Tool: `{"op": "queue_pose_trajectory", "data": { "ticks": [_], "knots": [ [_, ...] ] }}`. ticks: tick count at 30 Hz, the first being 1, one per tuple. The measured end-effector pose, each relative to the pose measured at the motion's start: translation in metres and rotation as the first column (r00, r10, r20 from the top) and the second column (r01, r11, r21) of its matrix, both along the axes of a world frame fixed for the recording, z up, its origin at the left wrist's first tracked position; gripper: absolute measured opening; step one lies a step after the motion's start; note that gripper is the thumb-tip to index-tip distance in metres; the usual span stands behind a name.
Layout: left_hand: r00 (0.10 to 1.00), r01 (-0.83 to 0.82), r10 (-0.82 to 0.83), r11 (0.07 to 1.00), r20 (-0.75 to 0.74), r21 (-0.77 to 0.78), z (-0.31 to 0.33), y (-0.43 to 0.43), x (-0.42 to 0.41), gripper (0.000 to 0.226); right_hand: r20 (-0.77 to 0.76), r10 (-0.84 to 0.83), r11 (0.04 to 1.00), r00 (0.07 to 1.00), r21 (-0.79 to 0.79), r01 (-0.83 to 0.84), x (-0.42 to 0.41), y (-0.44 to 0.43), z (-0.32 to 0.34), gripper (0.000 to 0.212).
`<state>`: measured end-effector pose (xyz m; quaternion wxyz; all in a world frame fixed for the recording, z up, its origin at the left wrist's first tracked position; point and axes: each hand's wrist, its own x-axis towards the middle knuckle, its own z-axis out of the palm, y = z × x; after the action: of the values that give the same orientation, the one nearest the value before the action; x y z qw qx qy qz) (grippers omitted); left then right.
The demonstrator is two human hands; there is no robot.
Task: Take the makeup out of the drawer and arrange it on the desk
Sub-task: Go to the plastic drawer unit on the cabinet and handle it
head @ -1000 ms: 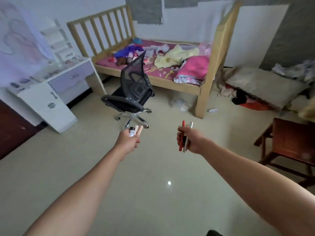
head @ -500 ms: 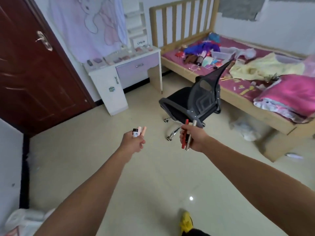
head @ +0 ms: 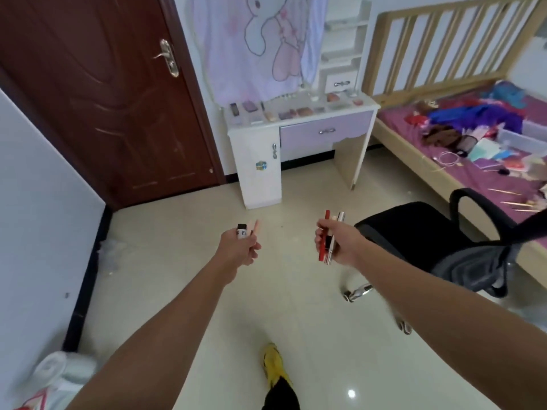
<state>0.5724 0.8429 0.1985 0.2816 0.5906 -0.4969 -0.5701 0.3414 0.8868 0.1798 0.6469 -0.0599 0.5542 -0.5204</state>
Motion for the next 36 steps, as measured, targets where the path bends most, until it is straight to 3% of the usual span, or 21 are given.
{"op": "queue_pose_trajectory", "data": {
  "ticks": [8,15,24,36],
  "knots": [
    [0.999,-0.009,0.01,1.0,-0.044,0.015,0.022,-0.214,-0.024,0.009,-0.003,-0.075,0.997,0.997,-0.008,0.075,-0.02,-0.2,0.021,0.011],
    [0.995,0.05,-0.044,0.997,-0.092,0.067,0.02,-0.35,-0.069,0.004,-0.015,-0.115,0.993,0.993,0.02,0.116,-0.06,-0.325,0.017,0.014],
    [0.997,0.048,-0.044,0.996,-0.056,0.077,0.003,-0.559,-0.144,0.01,-0.017,-0.109,0.994,0.994,0.021,0.109,-0.142,-0.534,-0.002,0.024],
    [0.998,0.004,0.005,0.992,-0.069,0.129,-0.011,-0.797,-0.217,0.006,-0.089,-0.058,0.995,0.994,0.08,0.065,-0.215,-0.781,-0.002,0.011]
  ]
}}
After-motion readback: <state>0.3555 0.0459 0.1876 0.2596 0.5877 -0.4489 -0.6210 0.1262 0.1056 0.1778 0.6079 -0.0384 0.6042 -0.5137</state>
